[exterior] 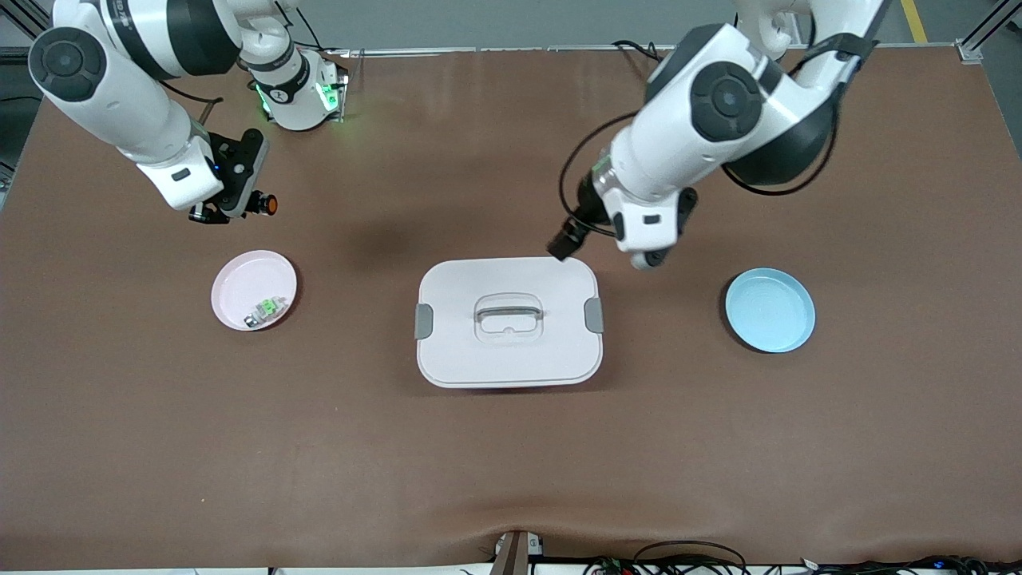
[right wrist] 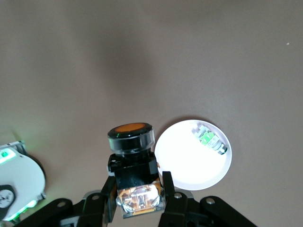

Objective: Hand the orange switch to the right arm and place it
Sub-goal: 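Carry the switch with the right gripper over the white plate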

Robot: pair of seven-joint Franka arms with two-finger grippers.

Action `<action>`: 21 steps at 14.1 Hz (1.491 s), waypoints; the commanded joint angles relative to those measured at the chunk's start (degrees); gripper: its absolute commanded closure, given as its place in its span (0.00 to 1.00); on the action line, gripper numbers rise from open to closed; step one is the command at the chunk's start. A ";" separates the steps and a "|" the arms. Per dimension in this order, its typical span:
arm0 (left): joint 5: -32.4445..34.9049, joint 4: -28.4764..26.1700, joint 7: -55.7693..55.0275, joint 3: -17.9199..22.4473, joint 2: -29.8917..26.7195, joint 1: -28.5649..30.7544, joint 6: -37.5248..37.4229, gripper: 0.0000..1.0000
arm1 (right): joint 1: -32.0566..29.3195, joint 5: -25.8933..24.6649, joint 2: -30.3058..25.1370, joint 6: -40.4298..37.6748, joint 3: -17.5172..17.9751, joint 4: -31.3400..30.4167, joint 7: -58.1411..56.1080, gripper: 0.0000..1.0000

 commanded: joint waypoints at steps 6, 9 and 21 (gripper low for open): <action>7.79 -3.57 8.49 -0.54 -4.39 12.01 -1.82 0.00 | -5.04 -1.37 -0.92 16.70 0.52 -12.68 -10.58 1.00; 6.92 -9.54 22.34 -0.80 -8.69 19.57 -1.73 0.00 | -8.29 -1.46 -0.48 25.49 0.52 -17.87 -14.63 1.00; 6.64 -16.59 70.63 -0.45 -16.53 31.99 -1.47 0.00 | -20.78 -5.33 20.42 52.74 0.43 -19.65 -23.96 1.00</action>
